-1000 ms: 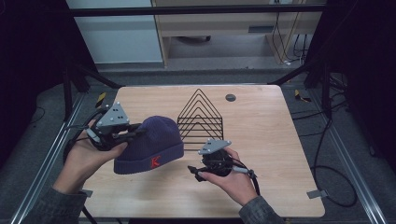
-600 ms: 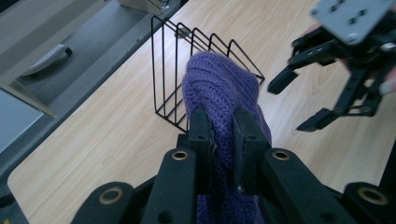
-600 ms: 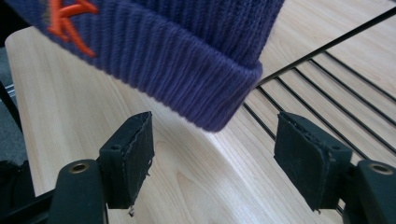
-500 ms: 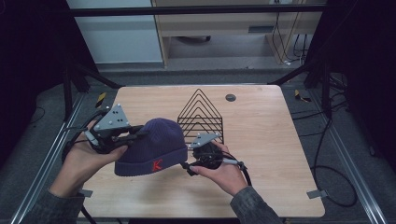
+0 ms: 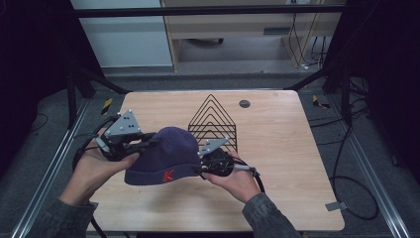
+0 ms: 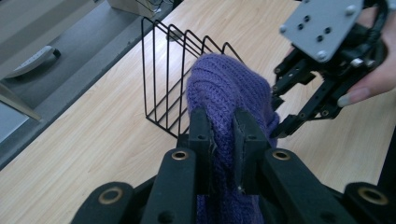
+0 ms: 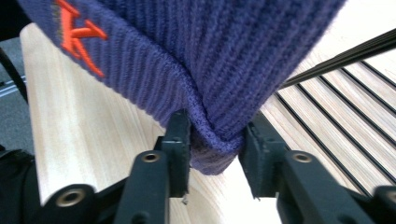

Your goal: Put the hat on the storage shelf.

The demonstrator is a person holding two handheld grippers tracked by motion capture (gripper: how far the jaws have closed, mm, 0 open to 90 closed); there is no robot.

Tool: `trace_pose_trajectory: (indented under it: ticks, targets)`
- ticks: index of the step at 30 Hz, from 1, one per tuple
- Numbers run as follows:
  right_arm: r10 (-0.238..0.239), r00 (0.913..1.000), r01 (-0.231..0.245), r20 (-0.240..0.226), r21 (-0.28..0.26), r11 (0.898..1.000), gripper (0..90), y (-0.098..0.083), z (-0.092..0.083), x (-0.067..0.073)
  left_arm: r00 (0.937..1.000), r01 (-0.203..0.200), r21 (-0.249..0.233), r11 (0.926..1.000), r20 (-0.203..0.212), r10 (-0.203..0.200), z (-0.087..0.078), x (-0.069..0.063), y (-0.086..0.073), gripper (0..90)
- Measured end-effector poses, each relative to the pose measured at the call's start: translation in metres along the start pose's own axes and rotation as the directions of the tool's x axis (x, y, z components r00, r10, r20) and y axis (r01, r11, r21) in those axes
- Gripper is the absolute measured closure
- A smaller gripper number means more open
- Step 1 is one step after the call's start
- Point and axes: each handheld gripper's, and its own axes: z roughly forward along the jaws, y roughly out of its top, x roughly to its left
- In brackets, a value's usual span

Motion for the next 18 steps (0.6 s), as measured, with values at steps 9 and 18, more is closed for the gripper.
trace_pose_trajectory:
  ticks: [9,18]
  targets:
    - [-0.003,0.9999,0.003,-0.013,-0.022,1.000,70.8,-0.004,-0.029,-0.001,0.9998,0.019,-0.028,0.9994,-0.005,-0.019,0.000,0.002,0.007,79.3]
    - [-0.009,1.0000,0.009,-0.001,-0.022,1.000,71.9,-0.005,-0.048,-0.004,0.9999,0.014,-0.053,0.9985,-0.008,-0.014,0.003,0.000,0.019,79.2]
